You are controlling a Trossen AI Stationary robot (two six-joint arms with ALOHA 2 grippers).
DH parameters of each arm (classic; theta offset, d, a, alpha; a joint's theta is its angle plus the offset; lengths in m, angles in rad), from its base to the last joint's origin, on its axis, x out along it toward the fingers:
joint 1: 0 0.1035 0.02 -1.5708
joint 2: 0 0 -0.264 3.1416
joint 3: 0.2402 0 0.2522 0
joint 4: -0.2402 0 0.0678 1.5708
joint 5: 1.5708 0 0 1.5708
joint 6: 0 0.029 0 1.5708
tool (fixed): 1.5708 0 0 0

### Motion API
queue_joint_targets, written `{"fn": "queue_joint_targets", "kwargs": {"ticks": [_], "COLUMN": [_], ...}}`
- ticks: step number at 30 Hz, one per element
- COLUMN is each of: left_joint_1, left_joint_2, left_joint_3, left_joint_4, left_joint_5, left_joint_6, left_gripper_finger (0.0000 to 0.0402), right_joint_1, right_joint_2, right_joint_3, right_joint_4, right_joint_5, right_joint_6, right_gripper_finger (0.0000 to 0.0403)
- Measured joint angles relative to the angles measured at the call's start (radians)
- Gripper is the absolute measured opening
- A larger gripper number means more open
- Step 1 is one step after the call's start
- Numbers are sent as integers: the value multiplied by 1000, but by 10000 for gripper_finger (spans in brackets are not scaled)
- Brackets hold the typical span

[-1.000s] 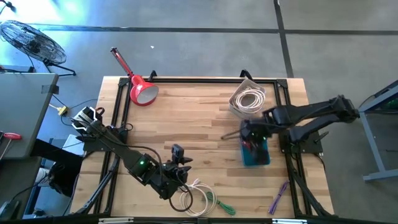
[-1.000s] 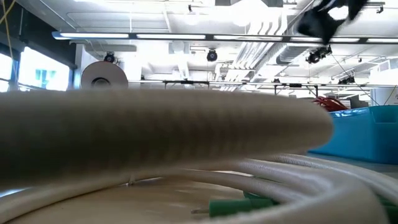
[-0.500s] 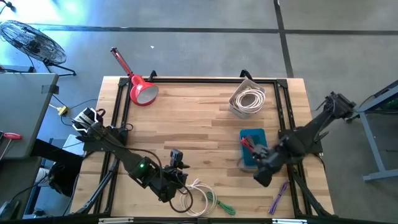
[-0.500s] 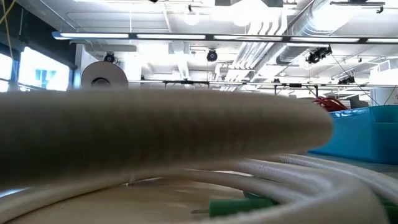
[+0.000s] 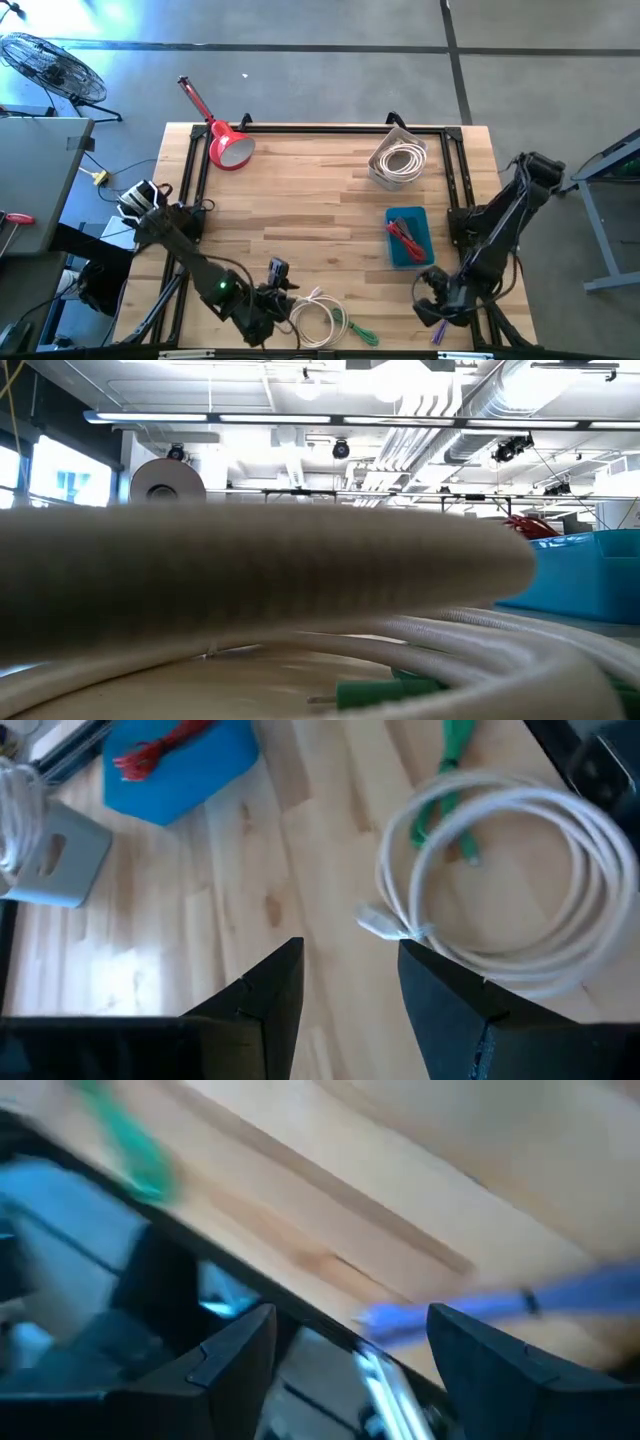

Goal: Pick & Place USB Port
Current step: Put the purple charger cable into the blue bin

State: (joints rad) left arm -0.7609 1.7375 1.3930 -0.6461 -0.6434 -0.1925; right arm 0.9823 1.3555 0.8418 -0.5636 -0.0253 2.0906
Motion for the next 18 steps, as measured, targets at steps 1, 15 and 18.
{"fn": "queue_joint_targets", "kwargs": {"ticks": [1,15,18], "left_joint_1": [-10,-67,-66], "left_joint_2": [7,80,80], "left_joint_3": [0,0,0], "left_joint_4": [-4,10,12], "left_joint_5": [1,-18,-20], "left_joint_6": [0,-23,-23], "left_gripper_finger": [157,157,157], "right_joint_1": [3,-14,-14], "right_joint_2": [20,232,251], "right_joint_3": [-5,17,55], "right_joint_4": [6,148,108], "right_joint_5": [-42,-335,-362], "right_joint_6": [26,184,184], "right_gripper_finger": [252,252,252]}}
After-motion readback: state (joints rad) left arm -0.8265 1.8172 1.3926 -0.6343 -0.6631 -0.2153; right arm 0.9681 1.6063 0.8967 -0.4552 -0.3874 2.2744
